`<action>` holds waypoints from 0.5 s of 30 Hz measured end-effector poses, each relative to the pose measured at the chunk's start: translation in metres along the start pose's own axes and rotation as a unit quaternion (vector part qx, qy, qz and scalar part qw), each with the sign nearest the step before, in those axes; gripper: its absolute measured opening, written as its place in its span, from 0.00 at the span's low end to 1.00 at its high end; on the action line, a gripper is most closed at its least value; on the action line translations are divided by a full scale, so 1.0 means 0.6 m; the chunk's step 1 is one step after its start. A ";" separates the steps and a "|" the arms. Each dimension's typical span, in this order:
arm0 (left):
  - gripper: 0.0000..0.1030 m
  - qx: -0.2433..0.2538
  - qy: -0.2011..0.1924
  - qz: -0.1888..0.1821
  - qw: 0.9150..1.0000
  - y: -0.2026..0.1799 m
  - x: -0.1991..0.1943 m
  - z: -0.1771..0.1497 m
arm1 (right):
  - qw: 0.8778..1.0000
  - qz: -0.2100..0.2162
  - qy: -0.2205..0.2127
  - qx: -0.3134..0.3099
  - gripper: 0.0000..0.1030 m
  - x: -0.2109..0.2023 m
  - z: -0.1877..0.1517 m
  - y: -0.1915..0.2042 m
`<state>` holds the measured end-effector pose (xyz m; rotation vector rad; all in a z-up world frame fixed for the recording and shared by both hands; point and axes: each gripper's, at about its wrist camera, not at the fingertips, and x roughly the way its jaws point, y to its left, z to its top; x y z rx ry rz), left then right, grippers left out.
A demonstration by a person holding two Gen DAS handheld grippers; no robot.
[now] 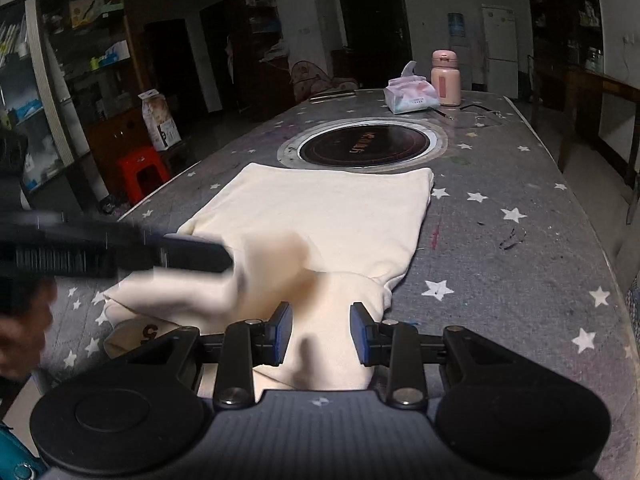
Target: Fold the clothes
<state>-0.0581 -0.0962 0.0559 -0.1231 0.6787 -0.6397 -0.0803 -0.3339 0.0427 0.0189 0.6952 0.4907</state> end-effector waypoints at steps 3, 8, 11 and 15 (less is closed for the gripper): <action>0.10 0.017 -0.007 0.031 0.999 0.009 -0.024 -0.012 | 1.000 0.006 0.001 0.000 0.30 0.003 0.003 0.002; 0.10 0.005 -0.015 0.112 0.994 0.065 -0.059 -0.022 | 1.000 0.016 0.010 -0.004 0.30 0.021 0.005 0.012; 0.10 -0.018 -0.001 0.140 0.990 0.103 -0.069 -0.036 | 1.000 0.016 0.020 -0.005 0.30 0.038 0.002 0.019; 0.10 -0.020 0.017 0.157 0.987 0.117 -0.068 -0.055 | 0.999 0.006 0.032 -0.008 0.30 0.054 -0.001 0.023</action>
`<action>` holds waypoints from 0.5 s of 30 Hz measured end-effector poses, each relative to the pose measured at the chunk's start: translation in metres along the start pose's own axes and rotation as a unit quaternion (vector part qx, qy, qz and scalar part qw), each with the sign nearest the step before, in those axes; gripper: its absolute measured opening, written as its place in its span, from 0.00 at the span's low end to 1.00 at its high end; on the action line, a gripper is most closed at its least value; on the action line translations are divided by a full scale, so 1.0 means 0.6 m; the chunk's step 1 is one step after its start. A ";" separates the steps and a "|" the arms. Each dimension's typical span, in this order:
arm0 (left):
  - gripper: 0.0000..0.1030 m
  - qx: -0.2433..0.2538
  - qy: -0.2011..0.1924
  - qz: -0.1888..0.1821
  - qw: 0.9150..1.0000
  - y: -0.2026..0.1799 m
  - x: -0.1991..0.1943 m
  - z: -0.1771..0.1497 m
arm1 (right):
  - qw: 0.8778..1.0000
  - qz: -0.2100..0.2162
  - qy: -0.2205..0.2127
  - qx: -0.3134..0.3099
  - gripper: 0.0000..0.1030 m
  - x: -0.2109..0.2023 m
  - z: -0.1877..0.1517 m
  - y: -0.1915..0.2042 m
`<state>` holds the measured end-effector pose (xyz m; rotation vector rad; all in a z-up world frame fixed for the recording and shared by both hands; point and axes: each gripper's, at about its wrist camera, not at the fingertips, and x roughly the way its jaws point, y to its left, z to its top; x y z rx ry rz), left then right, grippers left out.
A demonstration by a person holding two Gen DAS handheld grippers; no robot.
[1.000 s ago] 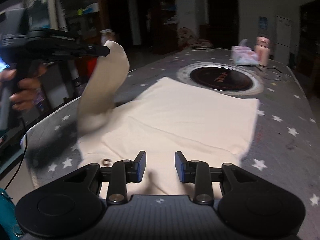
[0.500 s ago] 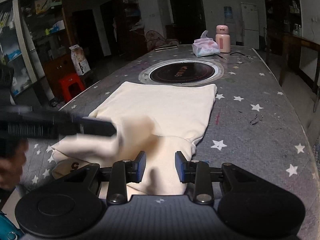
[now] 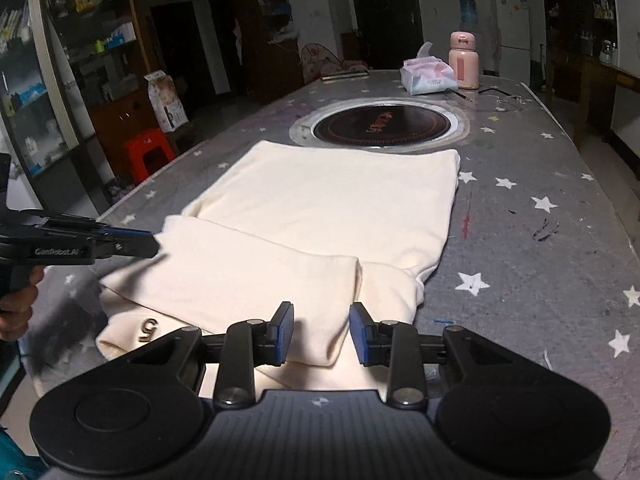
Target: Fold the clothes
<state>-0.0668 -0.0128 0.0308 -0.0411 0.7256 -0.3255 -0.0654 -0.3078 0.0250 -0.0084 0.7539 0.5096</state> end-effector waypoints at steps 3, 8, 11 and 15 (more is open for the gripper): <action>0.10 0.009 0.005 0.010 1.000 0.005 0.002 -0.008 | 1.000 -0.007 0.008 0.000 0.13 0.002 -0.001 0.001; 0.10 0.020 0.000 0.008 1.000 0.015 -0.008 0.004 | 0.999 -0.024 0.023 -0.011 0.11 -0.005 0.001 0.007; 0.11 0.025 -0.010 0.000 1.000 0.014 -0.002 0.021 | 0.999 -0.037 0.020 -0.023 0.16 -0.009 0.009 0.010; 0.11 0.031 -0.012 -0.004 0.999 0.005 0.016 0.042 | 0.998 -0.042 -0.012 -0.037 0.16 -0.015 0.024 0.020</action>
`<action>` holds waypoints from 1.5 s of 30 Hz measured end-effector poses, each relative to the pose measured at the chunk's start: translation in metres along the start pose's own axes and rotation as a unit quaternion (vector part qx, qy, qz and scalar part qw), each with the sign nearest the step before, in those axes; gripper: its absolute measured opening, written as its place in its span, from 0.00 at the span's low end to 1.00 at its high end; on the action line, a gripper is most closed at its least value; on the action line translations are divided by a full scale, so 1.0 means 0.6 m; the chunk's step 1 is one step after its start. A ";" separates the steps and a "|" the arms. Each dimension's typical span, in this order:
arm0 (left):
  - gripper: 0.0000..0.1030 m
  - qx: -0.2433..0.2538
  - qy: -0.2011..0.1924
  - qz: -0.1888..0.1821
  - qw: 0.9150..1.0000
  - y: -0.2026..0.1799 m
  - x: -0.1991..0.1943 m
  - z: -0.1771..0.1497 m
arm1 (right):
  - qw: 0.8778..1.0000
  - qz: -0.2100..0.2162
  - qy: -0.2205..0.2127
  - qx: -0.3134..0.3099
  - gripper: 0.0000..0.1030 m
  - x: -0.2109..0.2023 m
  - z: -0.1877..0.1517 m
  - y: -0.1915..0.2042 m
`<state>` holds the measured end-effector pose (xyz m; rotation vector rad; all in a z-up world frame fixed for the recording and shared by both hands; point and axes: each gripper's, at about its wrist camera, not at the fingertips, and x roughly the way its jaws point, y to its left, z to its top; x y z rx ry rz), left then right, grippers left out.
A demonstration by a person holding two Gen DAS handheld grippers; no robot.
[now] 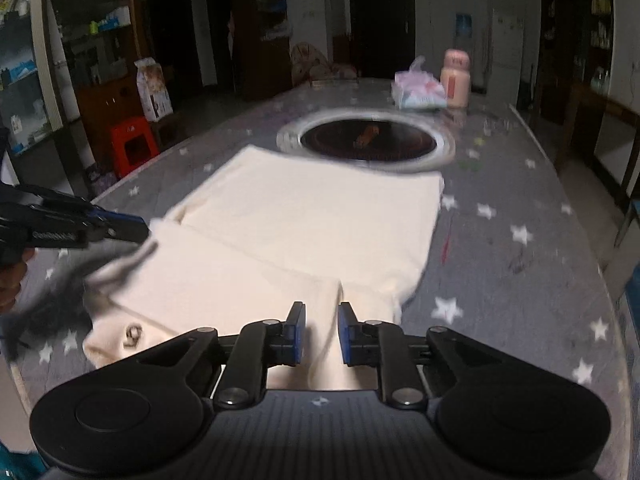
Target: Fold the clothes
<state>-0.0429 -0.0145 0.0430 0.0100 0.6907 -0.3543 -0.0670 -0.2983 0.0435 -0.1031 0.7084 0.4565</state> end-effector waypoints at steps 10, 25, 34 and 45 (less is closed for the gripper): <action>0.11 -0.007 0.021 0.013 1.000 0.009 0.037 -0.007 | 1.000 0.023 -0.001 -0.010 0.16 0.055 0.013 0.023; 0.16 0.009 0.017 0.027 0.999 0.001 0.034 -0.005 | 1.000 0.019 -0.001 -0.020 0.18 0.052 0.011 0.012; 0.18 0.034 0.007 0.005 0.999 -0.030 0.005 -0.011 | 0.999 0.021 0.009 -0.049 0.18 0.016 -0.007 0.022; 0.31 0.105 0.019 -0.009 0.994 -0.076 -0.018 -0.050 | 0.995 0.025 0.015 -0.098 0.18 -0.013 -0.044 0.048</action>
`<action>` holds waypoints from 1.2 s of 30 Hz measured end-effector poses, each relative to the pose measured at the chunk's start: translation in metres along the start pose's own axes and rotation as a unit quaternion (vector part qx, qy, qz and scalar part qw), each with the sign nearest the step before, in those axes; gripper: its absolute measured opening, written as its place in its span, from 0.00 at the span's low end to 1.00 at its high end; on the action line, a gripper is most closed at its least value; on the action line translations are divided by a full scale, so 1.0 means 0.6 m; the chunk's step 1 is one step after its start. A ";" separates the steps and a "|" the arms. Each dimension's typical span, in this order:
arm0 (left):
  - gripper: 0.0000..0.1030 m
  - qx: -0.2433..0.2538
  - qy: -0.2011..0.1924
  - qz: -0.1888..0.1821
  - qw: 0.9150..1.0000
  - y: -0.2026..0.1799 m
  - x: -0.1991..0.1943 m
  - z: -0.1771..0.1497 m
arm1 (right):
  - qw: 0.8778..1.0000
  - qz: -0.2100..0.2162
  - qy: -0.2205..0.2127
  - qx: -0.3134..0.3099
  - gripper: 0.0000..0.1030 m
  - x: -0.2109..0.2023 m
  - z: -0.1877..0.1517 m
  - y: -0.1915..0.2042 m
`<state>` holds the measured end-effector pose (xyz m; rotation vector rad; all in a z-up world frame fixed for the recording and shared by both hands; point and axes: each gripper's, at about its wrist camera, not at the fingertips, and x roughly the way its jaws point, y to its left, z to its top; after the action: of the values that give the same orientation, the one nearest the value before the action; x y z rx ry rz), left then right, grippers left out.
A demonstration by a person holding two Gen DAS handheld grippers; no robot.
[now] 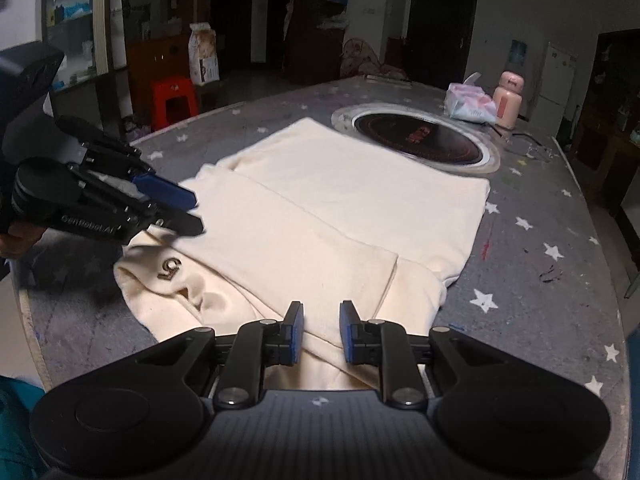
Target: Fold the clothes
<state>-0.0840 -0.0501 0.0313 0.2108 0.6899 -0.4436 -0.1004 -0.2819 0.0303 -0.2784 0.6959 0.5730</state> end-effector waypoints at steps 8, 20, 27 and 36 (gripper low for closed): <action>0.46 0.045 -0.012 -0.014 0.999 -0.016 -0.055 -0.019 | 1.000 0.005 0.004 0.002 0.19 -0.009 -0.007 0.001; 0.46 0.148 -0.020 -0.031 0.988 -0.053 -0.071 -0.066 | 0.999 0.010 0.019 -0.038 0.36 -0.051 -0.023 0.009; 0.46 0.172 -0.020 -0.027 0.984 -0.055 -0.076 -0.080 | 0.996 0.022 0.025 -0.080 0.40 -0.059 -0.031 0.028; 0.29 0.217 -0.046 -0.014 0.975 -0.080 -0.053 -0.082 | 0.989 0.024 0.015 -0.146 0.53 -0.045 -0.037 0.063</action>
<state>-0.1556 -0.0663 0.0129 0.5909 0.4976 -0.6249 -0.1511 -0.2716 0.0301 -0.5445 0.6481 0.7184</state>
